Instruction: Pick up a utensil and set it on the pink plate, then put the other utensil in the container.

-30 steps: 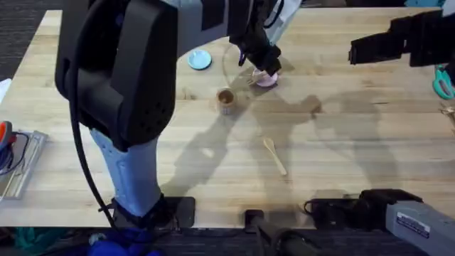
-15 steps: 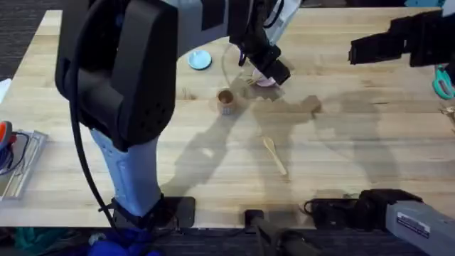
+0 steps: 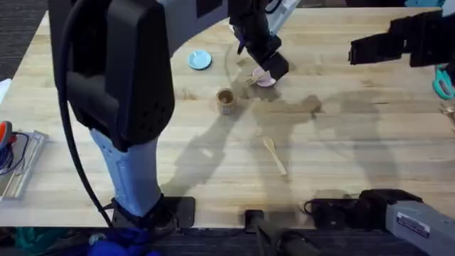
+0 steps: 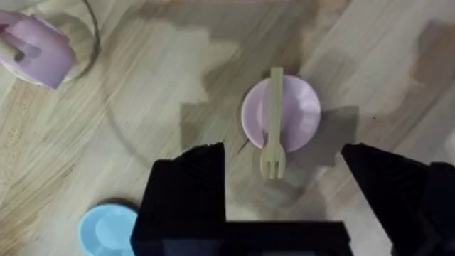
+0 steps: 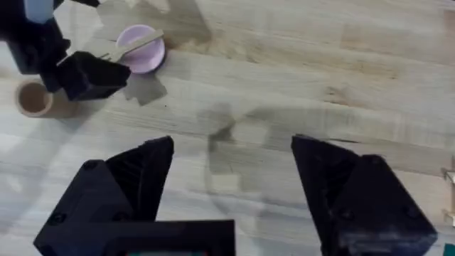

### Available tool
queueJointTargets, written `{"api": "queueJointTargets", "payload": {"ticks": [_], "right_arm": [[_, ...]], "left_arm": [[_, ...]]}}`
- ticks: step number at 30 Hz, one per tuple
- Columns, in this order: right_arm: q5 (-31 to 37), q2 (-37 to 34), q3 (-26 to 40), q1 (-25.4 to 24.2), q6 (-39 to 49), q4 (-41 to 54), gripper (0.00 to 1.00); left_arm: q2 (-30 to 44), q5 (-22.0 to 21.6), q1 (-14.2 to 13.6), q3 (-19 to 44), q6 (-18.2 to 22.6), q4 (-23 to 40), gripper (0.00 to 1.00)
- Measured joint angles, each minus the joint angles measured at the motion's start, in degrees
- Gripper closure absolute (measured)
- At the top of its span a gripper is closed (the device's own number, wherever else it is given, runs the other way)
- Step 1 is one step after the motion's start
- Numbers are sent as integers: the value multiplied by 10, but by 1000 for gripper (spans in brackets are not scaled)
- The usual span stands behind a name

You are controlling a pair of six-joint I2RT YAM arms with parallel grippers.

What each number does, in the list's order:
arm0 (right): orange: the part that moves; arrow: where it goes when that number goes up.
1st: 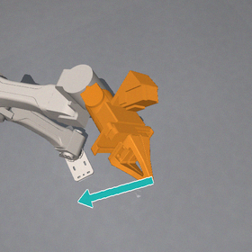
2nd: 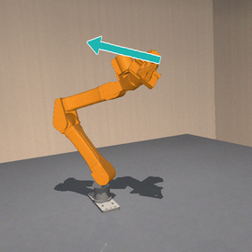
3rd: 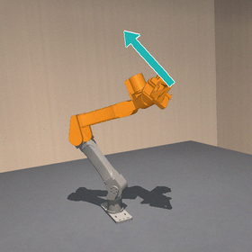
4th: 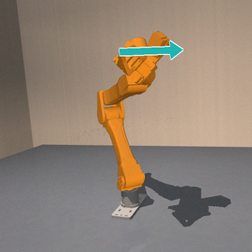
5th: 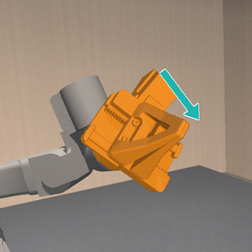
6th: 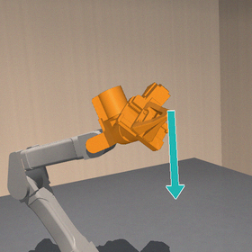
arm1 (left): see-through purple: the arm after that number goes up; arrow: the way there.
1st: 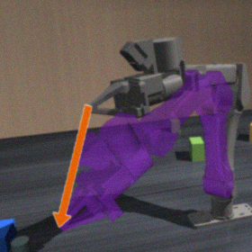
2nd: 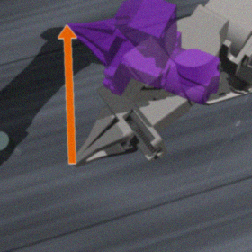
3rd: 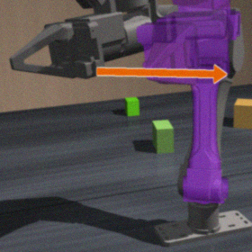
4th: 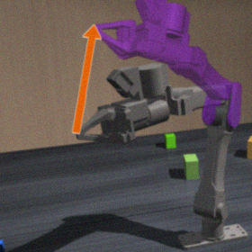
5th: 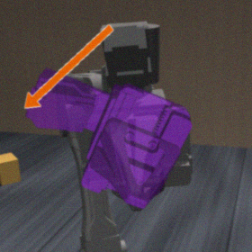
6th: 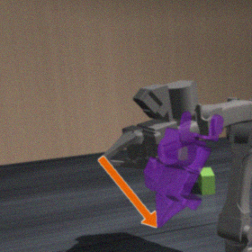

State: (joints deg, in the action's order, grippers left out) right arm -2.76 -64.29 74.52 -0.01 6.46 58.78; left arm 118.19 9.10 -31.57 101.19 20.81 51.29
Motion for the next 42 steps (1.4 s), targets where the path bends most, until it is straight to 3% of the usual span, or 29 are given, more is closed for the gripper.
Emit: {"api": "queueJointTargets", "payload": {"ticks": [9,17,23,32,42], "right_arm": [[0,0,0,0,0,0,5],[0,0,0,0,0,0,5],[0,0,0,0,0,0,6],[0,0,0,0,0,0,5],[0,0,0,26,0,0,5]], "left_arm": [[-53,0,19,0,15,47,7],[-144,1,73,-2,17,106,8],[-212,1,139,-65,18,115,8],[-398,1,230,-223,18,86,8],[-549,1,356,-349,18,77,8]]}}
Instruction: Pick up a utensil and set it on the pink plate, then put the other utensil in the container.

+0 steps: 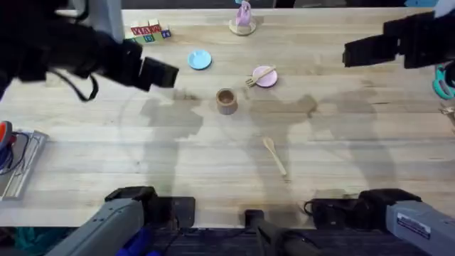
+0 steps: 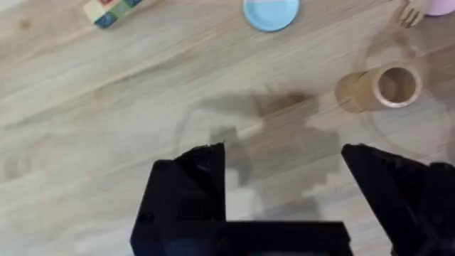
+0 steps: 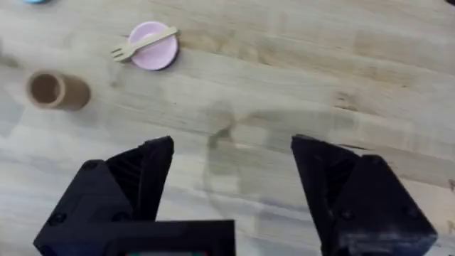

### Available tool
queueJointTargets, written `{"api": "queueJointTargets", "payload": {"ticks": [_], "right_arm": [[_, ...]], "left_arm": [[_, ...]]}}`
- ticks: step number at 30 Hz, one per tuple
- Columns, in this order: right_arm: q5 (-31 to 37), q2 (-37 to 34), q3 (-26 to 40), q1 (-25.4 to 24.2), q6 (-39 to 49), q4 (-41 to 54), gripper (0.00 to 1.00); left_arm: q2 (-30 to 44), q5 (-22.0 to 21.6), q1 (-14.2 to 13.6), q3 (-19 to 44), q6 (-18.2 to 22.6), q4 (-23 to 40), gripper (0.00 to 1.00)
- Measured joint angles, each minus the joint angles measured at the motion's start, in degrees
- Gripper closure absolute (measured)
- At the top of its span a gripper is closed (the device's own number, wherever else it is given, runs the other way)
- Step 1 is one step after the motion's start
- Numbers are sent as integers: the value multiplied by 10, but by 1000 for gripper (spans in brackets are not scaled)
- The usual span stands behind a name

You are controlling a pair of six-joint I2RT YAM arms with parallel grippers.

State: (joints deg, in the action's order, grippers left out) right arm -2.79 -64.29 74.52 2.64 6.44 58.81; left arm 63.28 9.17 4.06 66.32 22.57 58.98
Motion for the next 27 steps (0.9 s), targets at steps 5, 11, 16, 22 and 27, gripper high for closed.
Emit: {"api": "queueJointTargets", "payload": {"ticks": [5,11,16,22,27], "right_arm": [[0,0,0,38,0,29,5],[0,0,0,93,-44,58,5],[0,0,0,136,-86,64,6],[0,0,0,154,-100,63,5],[0,0,0,161,-105,76,5]], "left_arm": [[-21,0,52,-33,0,4,7],[-21,0,96,-37,0,2,7],[-21,-3,121,-37,0,-1,7],[-21,-4,125,-37,0,-2,7],[-21,-4,125,-37,0,-2,7]]}}
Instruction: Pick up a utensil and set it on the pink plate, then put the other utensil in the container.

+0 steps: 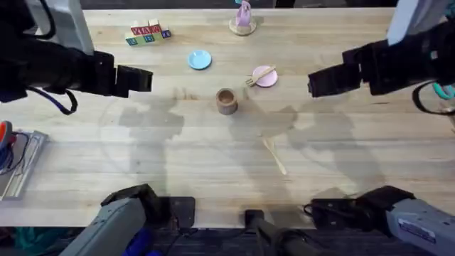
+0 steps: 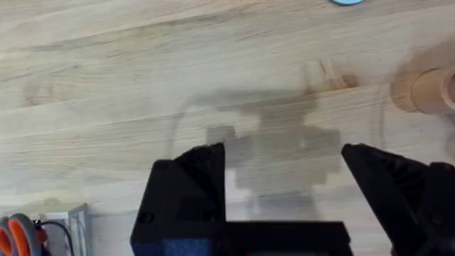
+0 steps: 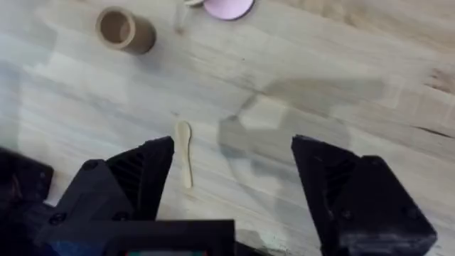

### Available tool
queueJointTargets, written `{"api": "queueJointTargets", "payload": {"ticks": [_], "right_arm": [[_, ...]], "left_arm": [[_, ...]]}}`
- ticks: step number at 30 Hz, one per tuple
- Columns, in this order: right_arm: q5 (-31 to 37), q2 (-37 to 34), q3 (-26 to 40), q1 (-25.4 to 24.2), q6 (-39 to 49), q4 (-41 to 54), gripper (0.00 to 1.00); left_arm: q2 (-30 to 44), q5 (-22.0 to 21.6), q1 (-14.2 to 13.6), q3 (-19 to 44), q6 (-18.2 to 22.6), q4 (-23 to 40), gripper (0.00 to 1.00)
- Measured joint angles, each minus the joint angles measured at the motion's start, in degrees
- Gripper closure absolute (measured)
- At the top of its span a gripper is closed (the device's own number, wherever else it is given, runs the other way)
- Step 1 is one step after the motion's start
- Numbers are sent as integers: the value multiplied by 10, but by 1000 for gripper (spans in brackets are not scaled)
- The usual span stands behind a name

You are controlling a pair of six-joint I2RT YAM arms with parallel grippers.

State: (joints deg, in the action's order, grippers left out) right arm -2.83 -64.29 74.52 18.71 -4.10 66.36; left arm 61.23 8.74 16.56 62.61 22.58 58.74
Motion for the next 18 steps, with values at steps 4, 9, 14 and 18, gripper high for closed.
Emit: {"api": "queueJointTargets", "payload": {"ticks": [4,9,14,18], "right_arm": [[0,0,0,29,-8,1,5],[22,0,-23,81,-49,-18,5],[53,0,-79,142,-106,-52,5],[97,0,-134,215,-165,-78,5]], "left_arm": [[0,0,0,0,0,0,7],[0,0,0,0,0,0,8],[0,0,0,0,0,0,7],[0,0,0,0,0,0,7]]}}
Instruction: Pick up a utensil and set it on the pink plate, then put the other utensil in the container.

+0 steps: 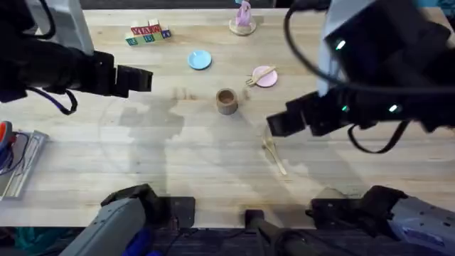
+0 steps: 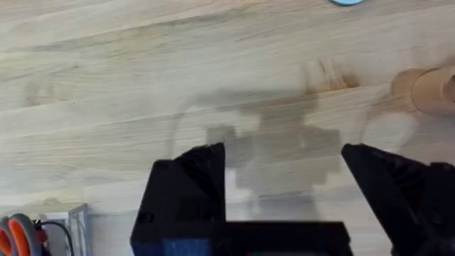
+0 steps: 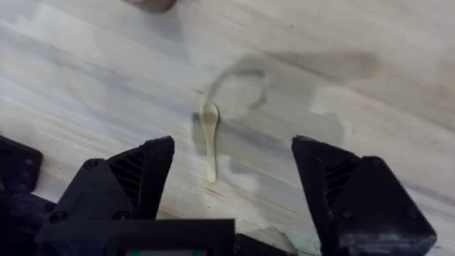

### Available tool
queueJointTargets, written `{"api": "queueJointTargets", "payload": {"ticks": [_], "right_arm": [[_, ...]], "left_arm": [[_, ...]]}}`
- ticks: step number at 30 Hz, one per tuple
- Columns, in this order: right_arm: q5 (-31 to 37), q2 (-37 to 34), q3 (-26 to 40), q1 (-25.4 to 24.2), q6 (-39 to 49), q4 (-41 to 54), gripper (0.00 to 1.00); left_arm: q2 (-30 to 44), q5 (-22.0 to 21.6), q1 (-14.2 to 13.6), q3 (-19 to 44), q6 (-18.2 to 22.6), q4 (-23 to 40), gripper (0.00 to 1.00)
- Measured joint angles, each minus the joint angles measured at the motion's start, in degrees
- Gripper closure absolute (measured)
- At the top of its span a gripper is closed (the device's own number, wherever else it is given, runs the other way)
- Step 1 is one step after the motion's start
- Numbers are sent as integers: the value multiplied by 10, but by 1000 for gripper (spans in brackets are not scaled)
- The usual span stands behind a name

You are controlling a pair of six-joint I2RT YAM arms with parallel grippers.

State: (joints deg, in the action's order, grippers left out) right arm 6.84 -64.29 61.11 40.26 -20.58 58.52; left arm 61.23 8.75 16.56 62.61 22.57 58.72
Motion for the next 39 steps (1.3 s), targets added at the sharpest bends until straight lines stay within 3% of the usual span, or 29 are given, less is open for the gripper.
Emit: {"api": "queueJointTargets", "payload": {"ticks": [6,17,39], "right_arm": [[24,0,-48,41,-39,-33,6],[30,-6,-114,55,-83,-74,5],[15,-125,-141,100,-142,-131,6]], "left_arm": [[0,0,0,0,0,0,7],[0,0,0,0,0,3,7],[0,0,0,0,0,2,7]]}}
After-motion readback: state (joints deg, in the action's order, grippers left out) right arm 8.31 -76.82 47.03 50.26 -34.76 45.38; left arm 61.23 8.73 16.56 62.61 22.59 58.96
